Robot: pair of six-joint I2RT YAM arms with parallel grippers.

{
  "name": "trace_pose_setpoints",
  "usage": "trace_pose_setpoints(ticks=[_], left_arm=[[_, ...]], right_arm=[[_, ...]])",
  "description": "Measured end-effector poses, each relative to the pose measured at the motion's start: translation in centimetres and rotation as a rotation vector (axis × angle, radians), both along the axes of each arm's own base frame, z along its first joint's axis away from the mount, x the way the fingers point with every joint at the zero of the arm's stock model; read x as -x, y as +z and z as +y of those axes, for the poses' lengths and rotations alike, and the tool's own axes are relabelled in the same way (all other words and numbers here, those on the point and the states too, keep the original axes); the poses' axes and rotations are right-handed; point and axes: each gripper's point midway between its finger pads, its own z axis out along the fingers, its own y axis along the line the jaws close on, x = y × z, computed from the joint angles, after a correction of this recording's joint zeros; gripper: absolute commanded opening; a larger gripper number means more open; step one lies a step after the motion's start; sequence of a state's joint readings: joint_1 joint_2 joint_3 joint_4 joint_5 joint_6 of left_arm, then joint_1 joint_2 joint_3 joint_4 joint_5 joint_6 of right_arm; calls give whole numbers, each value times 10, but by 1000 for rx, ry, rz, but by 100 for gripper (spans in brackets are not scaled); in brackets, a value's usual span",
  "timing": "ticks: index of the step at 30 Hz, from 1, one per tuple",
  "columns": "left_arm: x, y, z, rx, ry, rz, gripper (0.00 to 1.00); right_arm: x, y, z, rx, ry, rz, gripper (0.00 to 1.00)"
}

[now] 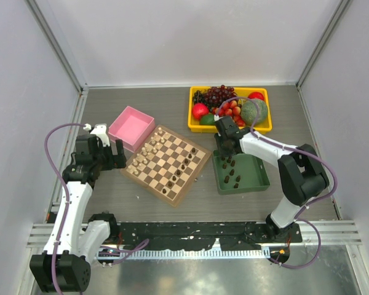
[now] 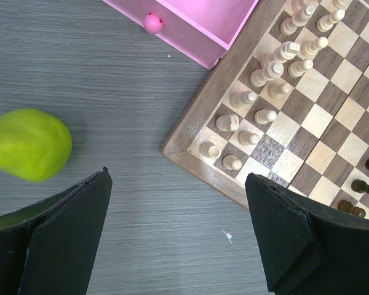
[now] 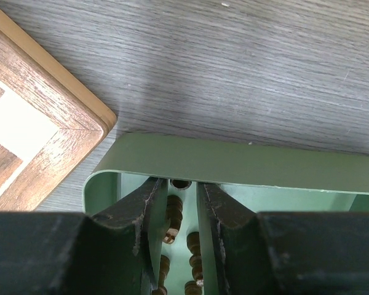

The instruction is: Set up the chess pieces on the board

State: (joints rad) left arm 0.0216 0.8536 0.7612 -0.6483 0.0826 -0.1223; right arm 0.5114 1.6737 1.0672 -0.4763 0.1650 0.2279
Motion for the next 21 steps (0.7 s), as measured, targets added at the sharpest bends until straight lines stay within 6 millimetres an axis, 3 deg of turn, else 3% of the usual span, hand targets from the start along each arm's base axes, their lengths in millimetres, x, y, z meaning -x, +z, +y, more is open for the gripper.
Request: trace_pose_setpoints(ticks=[21], left_arm=[[0,0,0,0,0,0,99]], right_arm=[[0,-7,0,5,-7,15,27]])
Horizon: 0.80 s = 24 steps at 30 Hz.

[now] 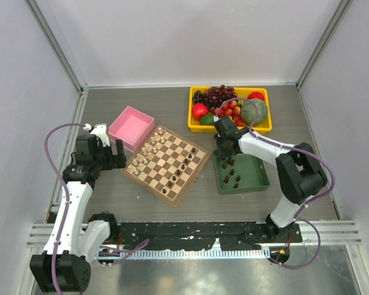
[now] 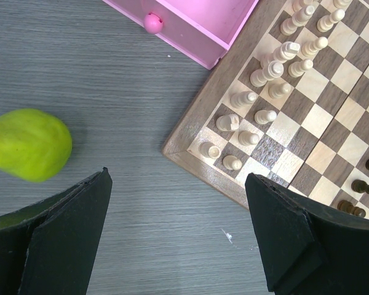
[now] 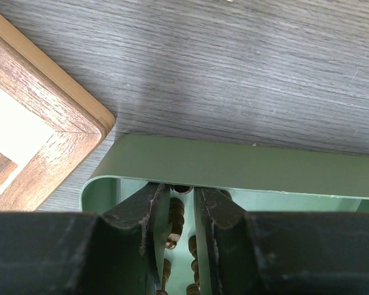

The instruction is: Set up the chess pieces on the board

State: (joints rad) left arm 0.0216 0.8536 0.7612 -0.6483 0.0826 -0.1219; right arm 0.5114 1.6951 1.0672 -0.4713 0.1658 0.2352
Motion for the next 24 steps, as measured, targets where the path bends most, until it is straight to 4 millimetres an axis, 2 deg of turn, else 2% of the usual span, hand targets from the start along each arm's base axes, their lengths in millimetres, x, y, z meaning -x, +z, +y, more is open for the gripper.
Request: trace_pose_setpoints(ticks=[8,16,24], left_arm=[[0,0,0,0,0,0,99],[0,0,0,0,0,0,99],[0,0,0,0,0,0,99]], right_arm=[[0,0,0,0,0,0,18],[0,1,0,0,0,0,17],[0,26,0,-31,1,-51,17]])
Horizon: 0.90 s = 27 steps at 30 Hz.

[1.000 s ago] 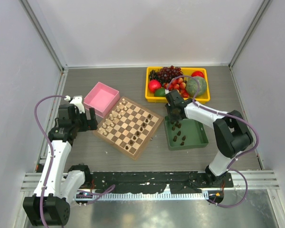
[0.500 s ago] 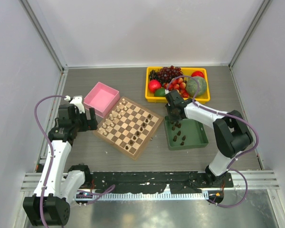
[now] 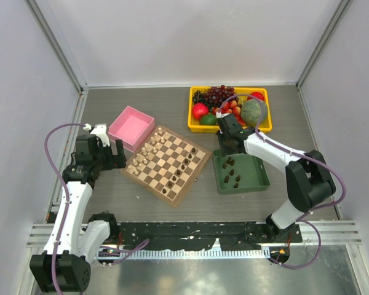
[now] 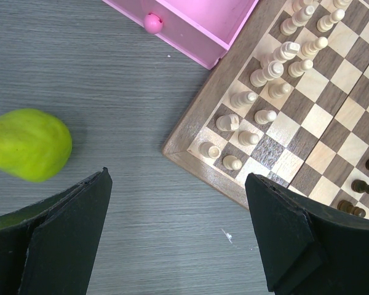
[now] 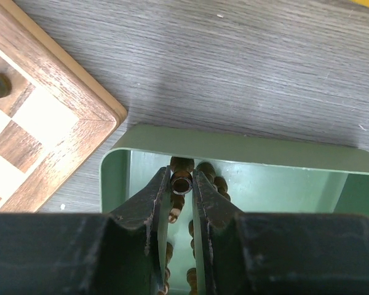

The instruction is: Set up the chess pieces on the board

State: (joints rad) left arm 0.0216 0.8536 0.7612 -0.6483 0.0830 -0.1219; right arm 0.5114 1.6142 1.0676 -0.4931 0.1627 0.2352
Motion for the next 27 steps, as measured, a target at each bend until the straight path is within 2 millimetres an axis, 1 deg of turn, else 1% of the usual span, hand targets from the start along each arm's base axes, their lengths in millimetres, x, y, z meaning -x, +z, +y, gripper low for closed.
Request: trace_pose_setpoints(ticks=[9,12,15,20,23,25,27], left_arm=[[0,0,0,0,0,0,99],[0,0,0,1,0,0,99],[0,0,0,1,0,0,99],[0,0,0,0,0,0,99],[0,0,0,0,0,0,99],[0,0,0,0,0,0,99],[0,0,0,0,0,0,99]], right_arm=[[5,24,4,-35,15,-40,17],[7,38,9,-59,25,-62,17],[2,57,22,-92,46,-101,17],[5,73,49,-133,104,-127,17],[6,76,64,-149,136,-124,17],[4,72,73,-148,153,-111,17],[2,64,81,-143,168,-89,17]])
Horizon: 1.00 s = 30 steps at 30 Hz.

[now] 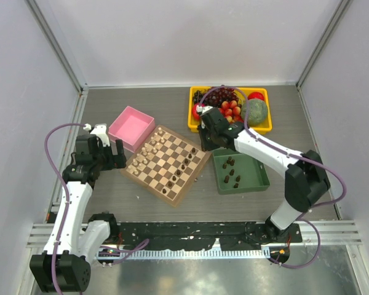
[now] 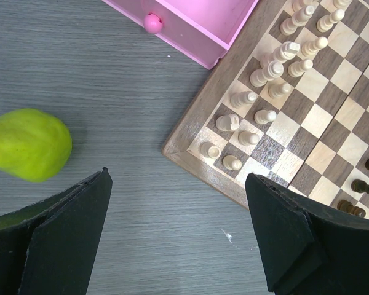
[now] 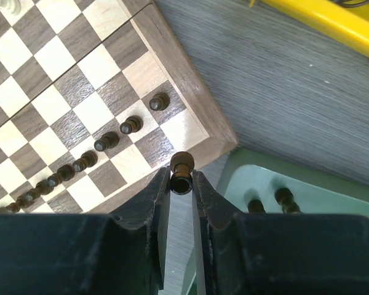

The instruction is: Set up the chess pieces on the board

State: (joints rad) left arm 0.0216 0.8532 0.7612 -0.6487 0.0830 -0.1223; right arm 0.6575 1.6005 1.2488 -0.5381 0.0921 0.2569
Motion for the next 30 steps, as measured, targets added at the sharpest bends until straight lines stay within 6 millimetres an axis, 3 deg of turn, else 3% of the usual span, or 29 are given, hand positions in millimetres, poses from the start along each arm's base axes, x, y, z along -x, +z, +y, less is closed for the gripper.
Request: trace_pose_setpoints(ticks=[8,22,30], left_arm=[[0,0,0,0,0,0,99],[0,0,0,-1,0,0,99],[0,0,1,-3,3,0,99]], right_arm=[[-2,-34,15,47,28,77,17],[-7,-59,18,94,38,118,18],[-10,-61,20,98,42,119,28]])
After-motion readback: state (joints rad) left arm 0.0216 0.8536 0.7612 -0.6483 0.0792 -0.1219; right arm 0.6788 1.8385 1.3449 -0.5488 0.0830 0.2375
